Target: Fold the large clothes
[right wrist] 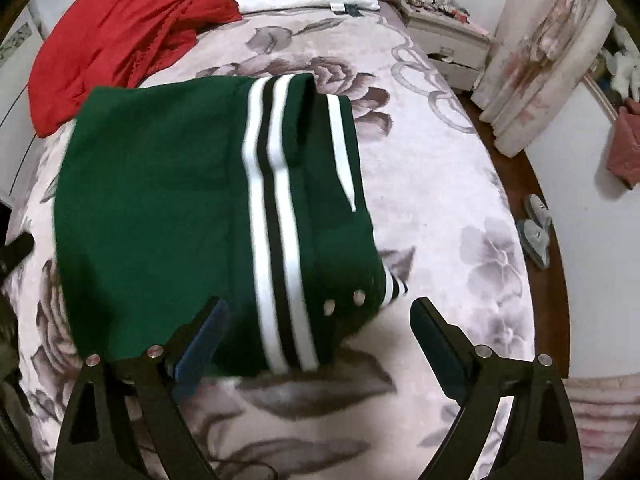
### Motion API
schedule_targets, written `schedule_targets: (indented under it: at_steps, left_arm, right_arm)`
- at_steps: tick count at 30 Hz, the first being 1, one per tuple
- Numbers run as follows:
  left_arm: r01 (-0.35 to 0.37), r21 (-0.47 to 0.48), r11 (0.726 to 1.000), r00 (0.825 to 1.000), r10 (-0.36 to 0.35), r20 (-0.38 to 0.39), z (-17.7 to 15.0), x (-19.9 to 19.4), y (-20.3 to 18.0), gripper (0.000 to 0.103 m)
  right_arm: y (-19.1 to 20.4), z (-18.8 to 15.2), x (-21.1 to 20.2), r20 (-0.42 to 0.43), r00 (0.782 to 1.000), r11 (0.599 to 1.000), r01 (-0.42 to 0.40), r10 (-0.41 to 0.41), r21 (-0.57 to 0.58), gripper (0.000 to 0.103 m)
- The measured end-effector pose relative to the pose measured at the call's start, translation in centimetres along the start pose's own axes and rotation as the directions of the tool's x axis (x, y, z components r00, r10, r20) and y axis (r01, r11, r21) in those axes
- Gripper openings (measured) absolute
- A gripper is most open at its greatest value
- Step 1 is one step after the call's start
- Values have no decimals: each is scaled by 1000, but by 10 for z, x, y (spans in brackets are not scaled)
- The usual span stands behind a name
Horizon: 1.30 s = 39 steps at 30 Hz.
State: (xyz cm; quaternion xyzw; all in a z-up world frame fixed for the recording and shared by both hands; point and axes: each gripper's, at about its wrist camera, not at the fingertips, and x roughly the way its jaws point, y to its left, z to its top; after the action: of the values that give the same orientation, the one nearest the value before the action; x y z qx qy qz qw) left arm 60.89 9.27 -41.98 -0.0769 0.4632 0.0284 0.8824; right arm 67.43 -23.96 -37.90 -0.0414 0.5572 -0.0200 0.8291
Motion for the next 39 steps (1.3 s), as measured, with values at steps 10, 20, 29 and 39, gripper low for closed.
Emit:
schedule_targets:
  at_steps: [10, 20, 29, 39]
  left_arm:
    - [-57, 1, 998, 996, 57, 63, -32, -118, -31, 96]
    - [-71, -10, 997, 989, 72, 131, -61, -274, -58, 96]
    - [-67, -34, 997, 989, 71, 128, -87, -390, -83, 96]
    - [-81, -56, 995, 991, 86, 105, -100, -464, -97, 96]
  right_arm:
    - [-4, -56, -143, 108, 994, 1000, 9, -6, -27, 94]
    - [-23, -123, -325, 211, 978, 1000, 5, 1, -28, 94]
    - [-41, -176, -471, 284, 958, 998, -31, 43, -48, 94]
    - [-56, -205, -570, 317, 945, 996, -51, 72, -76, 95]
